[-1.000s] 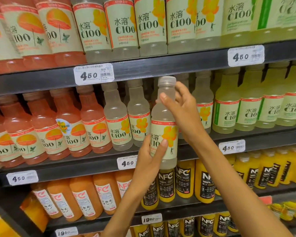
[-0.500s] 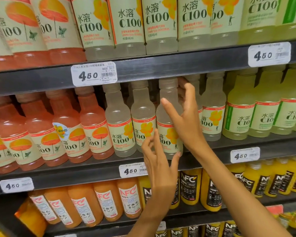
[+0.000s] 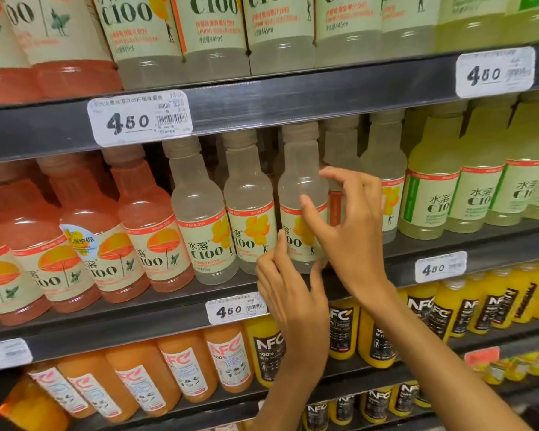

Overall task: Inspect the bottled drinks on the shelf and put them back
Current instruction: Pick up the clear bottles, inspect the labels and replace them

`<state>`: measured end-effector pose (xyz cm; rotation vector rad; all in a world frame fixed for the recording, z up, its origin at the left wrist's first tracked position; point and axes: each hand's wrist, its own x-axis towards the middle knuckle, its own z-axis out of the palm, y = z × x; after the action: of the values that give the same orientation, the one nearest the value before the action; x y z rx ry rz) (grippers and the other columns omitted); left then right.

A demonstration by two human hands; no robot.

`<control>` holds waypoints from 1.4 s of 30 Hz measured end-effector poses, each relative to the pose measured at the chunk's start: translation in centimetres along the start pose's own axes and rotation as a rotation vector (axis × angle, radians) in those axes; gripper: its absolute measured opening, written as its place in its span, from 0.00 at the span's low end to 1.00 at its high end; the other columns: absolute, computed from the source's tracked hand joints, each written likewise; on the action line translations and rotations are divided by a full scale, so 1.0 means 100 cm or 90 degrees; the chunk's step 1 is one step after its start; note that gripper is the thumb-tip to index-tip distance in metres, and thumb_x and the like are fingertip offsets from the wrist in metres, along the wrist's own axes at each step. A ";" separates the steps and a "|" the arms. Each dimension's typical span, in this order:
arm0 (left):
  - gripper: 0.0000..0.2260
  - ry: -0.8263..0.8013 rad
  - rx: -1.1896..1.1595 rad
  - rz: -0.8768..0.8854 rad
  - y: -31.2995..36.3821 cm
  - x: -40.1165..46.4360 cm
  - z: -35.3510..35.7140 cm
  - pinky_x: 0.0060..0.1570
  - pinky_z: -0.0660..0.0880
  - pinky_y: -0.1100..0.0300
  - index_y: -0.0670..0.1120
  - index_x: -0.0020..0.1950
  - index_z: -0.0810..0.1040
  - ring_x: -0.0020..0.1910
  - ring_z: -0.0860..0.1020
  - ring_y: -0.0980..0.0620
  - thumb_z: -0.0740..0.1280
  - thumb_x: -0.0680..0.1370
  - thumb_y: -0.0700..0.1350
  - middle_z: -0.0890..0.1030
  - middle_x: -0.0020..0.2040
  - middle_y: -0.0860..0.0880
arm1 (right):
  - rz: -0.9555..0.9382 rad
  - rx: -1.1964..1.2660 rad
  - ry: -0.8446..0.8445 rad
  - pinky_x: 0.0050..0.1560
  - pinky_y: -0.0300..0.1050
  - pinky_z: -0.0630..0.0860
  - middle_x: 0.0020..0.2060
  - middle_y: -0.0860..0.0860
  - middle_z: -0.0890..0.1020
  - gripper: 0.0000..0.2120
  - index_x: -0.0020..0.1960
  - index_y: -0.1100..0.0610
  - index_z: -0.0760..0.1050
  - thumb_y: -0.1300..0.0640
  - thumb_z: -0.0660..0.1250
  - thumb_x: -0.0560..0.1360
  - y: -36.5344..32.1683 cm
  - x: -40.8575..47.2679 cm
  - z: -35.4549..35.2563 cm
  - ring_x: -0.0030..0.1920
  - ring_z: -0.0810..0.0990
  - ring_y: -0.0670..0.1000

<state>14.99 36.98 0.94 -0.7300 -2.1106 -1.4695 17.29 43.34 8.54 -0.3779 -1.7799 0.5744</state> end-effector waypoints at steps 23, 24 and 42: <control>0.32 0.035 0.165 -0.064 0.033 0.011 0.014 0.49 0.78 0.50 0.47 0.75 0.60 0.56 0.77 0.47 0.70 0.75 0.39 0.70 0.63 0.44 | 0.055 0.155 0.004 0.41 0.33 0.66 0.41 0.50 0.71 0.06 0.48 0.62 0.71 0.60 0.66 0.77 0.032 0.058 -0.041 0.41 0.71 0.47; 0.32 0.035 0.169 -0.061 0.035 0.011 0.014 0.49 0.78 0.50 0.47 0.75 0.59 0.56 0.76 0.47 0.70 0.75 0.39 0.70 0.63 0.45 | 0.066 0.151 -0.025 0.39 0.31 0.65 0.38 0.47 0.68 0.06 0.45 0.59 0.68 0.61 0.65 0.77 0.032 0.064 -0.041 0.39 0.67 0.43; 0.34 -0.176 -0.052 0.023 0.038 -0.002 0.006 0.64 0.63 0.75 0.54 0.75 0.57 0.68 0.64 0.63 0.71 0.74 0.50 0.65 0.70 0.54 | 0.086 0.343 -0.236 0.46 0.30 0.73 0.47 0.45 0.77 0.13 0.52 0.54 0.72 0.53 0.73 0.72 0.028 0.071 -0.059 0.49 0.76 0.40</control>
<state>17.56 38.61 3.28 -1.0502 -2.2319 -1.5161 20.83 50.52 13.86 -0.0130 -1.8645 1.2471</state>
